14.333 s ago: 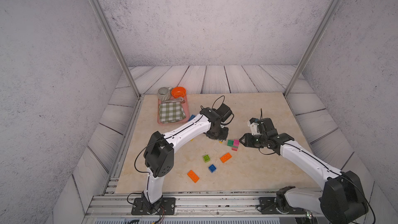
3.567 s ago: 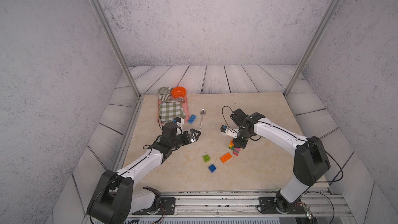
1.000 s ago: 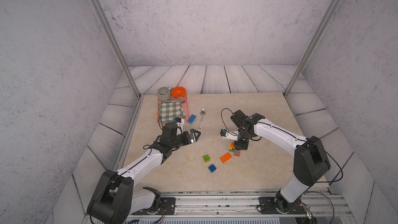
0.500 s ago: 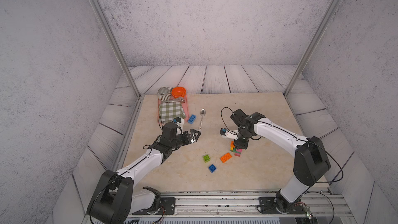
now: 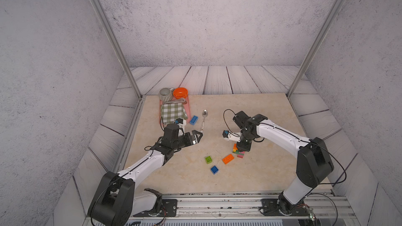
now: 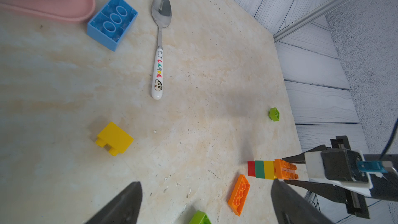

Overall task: Assemble the letter p with lego
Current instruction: Assemble the lego brick with the lego brick.

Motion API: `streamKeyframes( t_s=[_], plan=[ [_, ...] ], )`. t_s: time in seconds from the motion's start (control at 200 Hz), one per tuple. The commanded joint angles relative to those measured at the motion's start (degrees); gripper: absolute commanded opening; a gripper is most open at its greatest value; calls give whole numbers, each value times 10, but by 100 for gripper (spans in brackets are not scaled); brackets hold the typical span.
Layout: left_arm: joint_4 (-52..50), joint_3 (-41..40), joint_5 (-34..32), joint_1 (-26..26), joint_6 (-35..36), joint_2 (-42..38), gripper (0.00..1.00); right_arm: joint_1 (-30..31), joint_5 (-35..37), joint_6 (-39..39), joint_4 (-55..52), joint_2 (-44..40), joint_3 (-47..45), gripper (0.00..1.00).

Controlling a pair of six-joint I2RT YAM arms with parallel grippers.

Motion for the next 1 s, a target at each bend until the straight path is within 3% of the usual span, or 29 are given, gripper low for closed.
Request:
streamKeyframes(
  t_s=[0.0,0.535,0.991],
  plan=[
    [0,3,-1,0,9,-6,98,-1,-7,-1,-7,2,-9,3],
    [-1,3,-3,-1,10,-7,97,-4,-6,0,-2,-20,-34,14],
    [-7,3,-13,-1,15,-13,98,-5,-5,31,27,-24,-90,10]
  ],
)
